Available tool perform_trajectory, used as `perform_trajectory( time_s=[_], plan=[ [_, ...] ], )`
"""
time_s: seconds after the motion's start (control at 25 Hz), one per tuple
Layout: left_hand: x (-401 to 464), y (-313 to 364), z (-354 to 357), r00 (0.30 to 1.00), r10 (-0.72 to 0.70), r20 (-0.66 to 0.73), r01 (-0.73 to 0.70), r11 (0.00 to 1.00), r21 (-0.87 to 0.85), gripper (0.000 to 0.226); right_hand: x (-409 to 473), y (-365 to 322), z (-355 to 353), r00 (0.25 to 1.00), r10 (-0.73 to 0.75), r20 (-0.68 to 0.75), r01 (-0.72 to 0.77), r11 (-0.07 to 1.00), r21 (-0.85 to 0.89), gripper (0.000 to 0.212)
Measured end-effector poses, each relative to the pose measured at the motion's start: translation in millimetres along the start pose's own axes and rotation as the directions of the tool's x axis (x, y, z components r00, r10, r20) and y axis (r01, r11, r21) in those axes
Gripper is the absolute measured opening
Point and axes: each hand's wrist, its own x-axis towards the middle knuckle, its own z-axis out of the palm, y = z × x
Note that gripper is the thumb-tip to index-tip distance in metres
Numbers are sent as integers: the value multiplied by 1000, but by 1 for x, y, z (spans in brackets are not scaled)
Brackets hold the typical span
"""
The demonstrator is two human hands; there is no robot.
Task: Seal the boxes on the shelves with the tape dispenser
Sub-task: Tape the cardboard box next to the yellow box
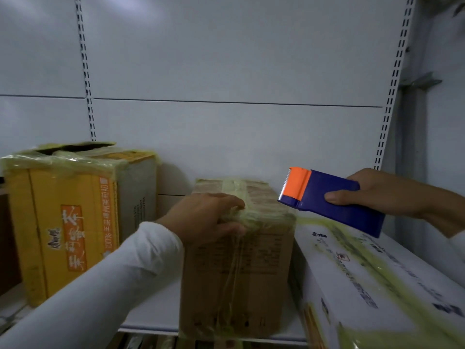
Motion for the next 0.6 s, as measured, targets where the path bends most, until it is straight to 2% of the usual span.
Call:
perform_trajectory(
  time_s=[0.08, 0.16, 0.32, 0.4, 0.44, 0.52, 0.6],
  plan=[
    [1, -6, 9, 995, 59, -84, -50, 994, 101, 56, -11, -11, 6, 1000, 11, -20, -10, 1000, 13, 65],
    [2, -17, 14, 989, 93, -117, -80, 990, 112, 56, -25, -26, 11, 999, 5, -32, -4, 999, 35, 63],
    [4, -25, 16, 990, 100, -97, -91, 992, 86, 65, -48, -54, 36, 1000, -14, -26, 15, 998, 58, 65],
    [-2, -23, 9, 987, 75, -140, -98, 980, -173, 64, -54, -62, 51, 999, -39, -9, 39, 996, 79, 60],
    [-8, -24, 4, 974, 46, -221, -122, 931, -345, 56, -56, -66, 57, 999, -49, 0, 49, 995, 86, 57],
    [-21, -26, -5, 934, -59, -351, -177, 778, -603, 35, -58, -74, 67, 998, -66, 22, 64, 994, 91, 52],
    [-35, -22, -14, 951, -105, -290, -158, 644, -749, 27, -56, -82, 75, 995, -92, 39, 87, 990, 107, 45]
  ],
)
